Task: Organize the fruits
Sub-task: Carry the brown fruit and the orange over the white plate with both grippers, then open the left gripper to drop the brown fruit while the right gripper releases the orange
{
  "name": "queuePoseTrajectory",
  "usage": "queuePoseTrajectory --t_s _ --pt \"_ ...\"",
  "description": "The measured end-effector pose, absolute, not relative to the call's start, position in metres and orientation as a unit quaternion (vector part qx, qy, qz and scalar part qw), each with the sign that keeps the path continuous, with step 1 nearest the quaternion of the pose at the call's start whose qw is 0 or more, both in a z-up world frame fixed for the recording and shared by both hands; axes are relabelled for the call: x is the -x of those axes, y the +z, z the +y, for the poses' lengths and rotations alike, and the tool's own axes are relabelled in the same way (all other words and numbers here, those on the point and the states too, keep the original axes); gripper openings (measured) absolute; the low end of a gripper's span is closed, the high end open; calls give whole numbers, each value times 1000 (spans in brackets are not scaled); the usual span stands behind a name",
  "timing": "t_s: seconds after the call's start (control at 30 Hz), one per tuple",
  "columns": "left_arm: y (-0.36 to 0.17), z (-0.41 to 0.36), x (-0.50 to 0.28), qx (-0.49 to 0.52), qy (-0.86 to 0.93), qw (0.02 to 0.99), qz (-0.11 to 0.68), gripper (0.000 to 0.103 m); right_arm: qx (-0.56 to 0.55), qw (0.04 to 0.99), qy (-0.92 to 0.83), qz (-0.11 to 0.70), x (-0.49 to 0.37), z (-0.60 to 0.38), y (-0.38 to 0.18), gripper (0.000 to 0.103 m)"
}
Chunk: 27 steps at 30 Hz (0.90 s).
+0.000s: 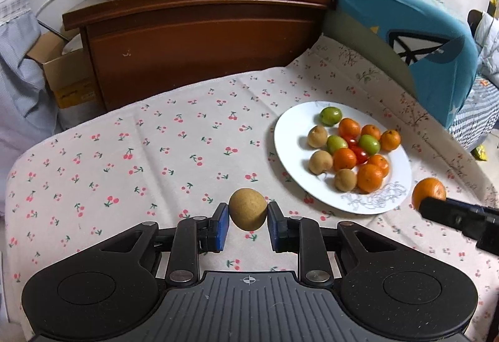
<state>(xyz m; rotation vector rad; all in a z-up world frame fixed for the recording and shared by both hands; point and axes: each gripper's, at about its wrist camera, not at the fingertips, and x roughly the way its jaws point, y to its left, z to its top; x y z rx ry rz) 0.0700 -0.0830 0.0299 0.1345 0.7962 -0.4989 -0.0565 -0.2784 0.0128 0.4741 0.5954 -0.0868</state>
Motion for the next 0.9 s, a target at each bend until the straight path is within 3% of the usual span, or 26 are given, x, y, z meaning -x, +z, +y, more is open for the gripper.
queuePoseTrajectory --t_s 0.43,0.9 --pt "62 -106 -67 -48 -264 895 358 24 -307 911 -88 261 75 -329 19 31" --pt "40 -160 -109 -80 -268 884 374 24 -336 895 -112 272 24 -349 -3 31"
